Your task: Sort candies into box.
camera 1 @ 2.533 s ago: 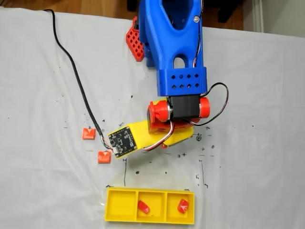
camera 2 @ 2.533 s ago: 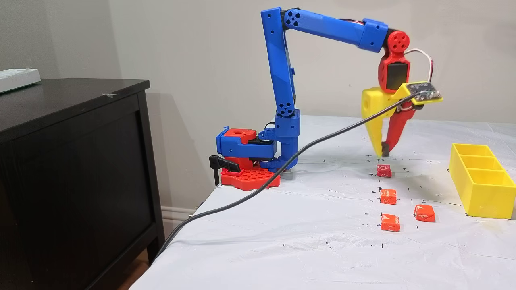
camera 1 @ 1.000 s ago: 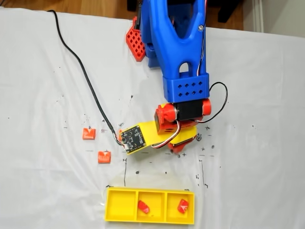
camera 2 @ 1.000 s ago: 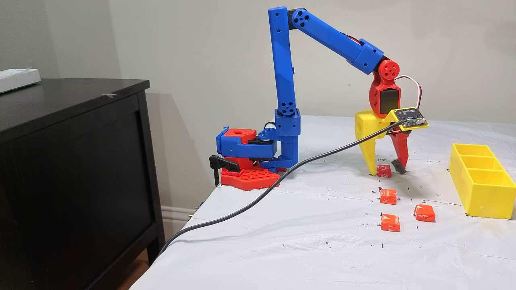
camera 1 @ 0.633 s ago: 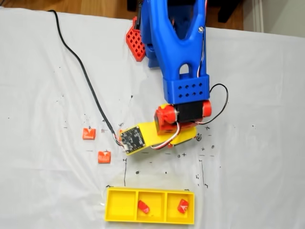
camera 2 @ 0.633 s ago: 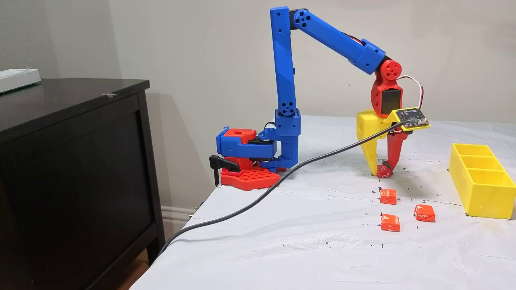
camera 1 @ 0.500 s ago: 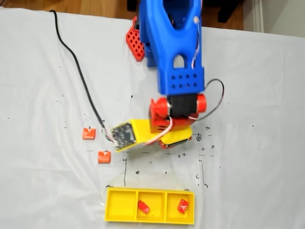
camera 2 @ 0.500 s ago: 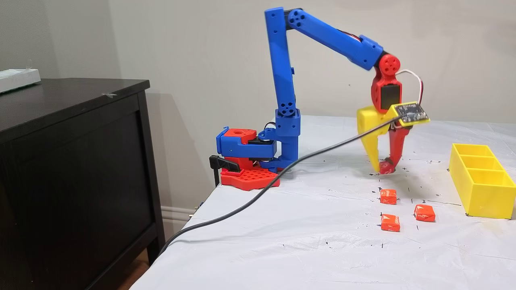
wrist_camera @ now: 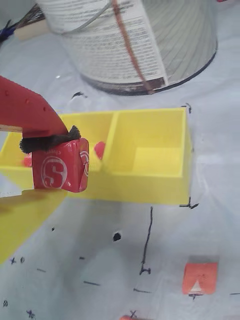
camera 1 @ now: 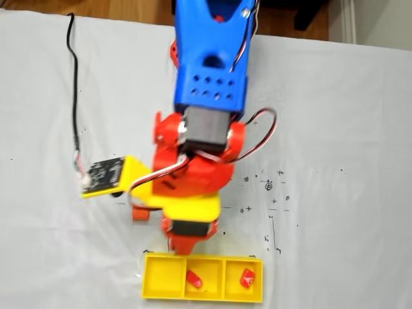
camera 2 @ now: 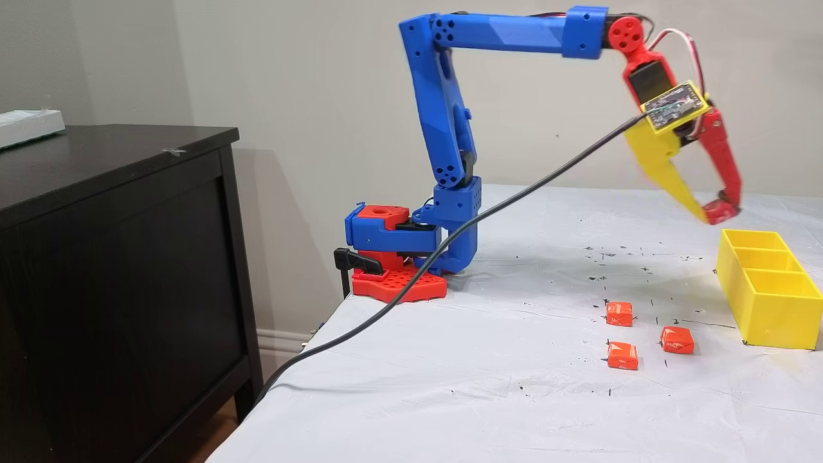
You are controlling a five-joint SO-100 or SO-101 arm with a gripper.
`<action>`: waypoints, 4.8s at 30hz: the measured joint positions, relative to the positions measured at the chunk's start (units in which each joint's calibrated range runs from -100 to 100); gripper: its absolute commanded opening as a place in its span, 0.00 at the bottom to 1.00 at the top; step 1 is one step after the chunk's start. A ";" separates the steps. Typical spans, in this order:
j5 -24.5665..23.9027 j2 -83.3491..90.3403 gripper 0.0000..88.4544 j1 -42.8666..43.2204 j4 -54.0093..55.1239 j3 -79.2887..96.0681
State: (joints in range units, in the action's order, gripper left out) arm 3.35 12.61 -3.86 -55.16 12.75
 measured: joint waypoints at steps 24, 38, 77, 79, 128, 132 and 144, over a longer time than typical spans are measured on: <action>0.00 -20.81 0.00 -1.79 -3.89 -19.42; 0.00 -24.11 0.32 -1.56 -3.97 -22.16; 6.25 -13.87 0.00 -6.55 -13.17 -15.40; 7.03 -9.81 0.00 -6.63 -11.19 -9.50; 10.84 -4.15 0.28 -8.51 -7.06 17.54; 10.84 -5.84 0.28 -8.58 -6.03 17.54; 10.31 -10.49 0.23 -8.58 -1.98 17.45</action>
State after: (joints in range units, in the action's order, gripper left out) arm 13.65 2.12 -12.45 -57.14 30.20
